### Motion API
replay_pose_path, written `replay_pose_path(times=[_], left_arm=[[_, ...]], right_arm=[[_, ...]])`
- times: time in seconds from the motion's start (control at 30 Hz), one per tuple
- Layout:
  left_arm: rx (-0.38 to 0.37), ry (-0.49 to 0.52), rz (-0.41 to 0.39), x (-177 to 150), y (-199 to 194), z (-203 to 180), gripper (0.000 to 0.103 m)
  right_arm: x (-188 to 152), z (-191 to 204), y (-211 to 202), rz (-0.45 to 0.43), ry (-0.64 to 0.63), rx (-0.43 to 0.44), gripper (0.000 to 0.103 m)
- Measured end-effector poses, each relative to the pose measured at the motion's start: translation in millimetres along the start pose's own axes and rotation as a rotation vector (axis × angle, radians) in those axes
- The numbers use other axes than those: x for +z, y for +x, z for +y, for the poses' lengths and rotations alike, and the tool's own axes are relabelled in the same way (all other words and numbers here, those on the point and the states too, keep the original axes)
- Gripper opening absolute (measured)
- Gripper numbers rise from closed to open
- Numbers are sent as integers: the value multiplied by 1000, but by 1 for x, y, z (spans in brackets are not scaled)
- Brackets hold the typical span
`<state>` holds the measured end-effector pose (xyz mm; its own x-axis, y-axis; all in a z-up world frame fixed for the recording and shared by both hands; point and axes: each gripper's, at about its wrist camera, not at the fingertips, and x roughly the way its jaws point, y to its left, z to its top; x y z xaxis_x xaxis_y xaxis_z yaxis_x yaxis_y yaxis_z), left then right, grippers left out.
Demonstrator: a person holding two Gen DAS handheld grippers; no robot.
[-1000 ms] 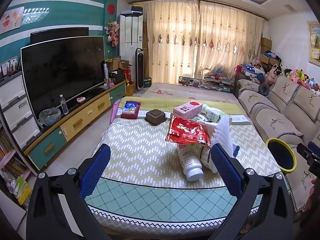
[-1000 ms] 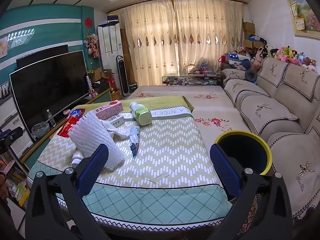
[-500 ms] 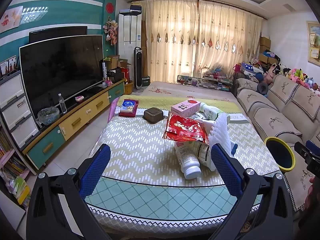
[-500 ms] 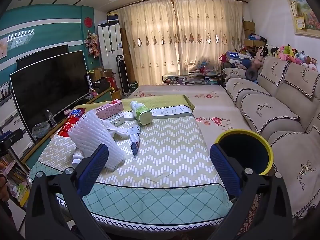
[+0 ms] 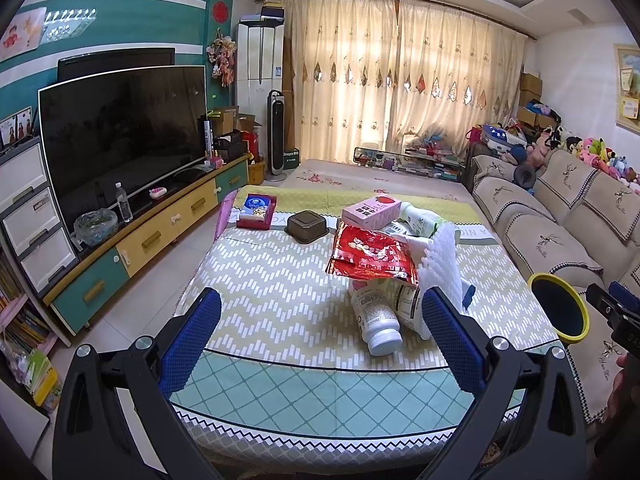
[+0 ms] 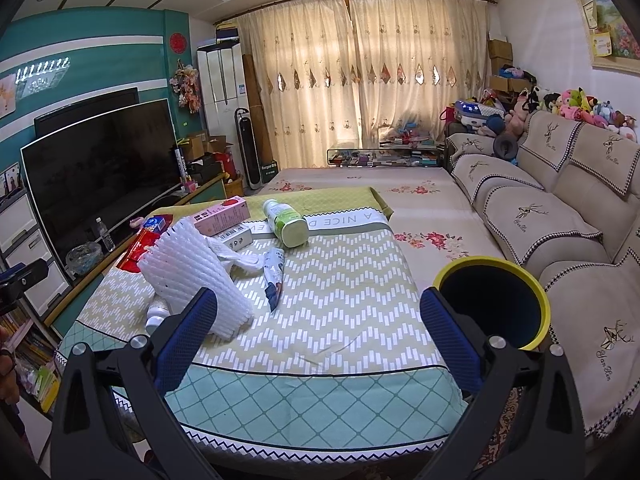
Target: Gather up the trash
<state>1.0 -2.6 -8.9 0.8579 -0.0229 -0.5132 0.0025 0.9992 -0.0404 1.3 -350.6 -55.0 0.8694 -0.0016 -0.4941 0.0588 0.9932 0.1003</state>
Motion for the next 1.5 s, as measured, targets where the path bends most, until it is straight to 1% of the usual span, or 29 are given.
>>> replay_pose_path(times=[0.23, 0.33, 0.73, 1.5], left_arm=[[0, -1, 5, -2, 1, -1, 99], [0, -1, 7, -3, 2, -1, 99], [-3, -2, 13, -5, 3, -2, 99], [-4, -4, 24, -4, 7, -1, 99]], right_arm=[[0, -1, -1, 1, 1, 0, 97], [-1, 4, 7, 0, 2, 0, 97], [-5, 13, 12, 7, 2, 4, 97], [-4, 10, 13, 11, 4, 5, 97]])
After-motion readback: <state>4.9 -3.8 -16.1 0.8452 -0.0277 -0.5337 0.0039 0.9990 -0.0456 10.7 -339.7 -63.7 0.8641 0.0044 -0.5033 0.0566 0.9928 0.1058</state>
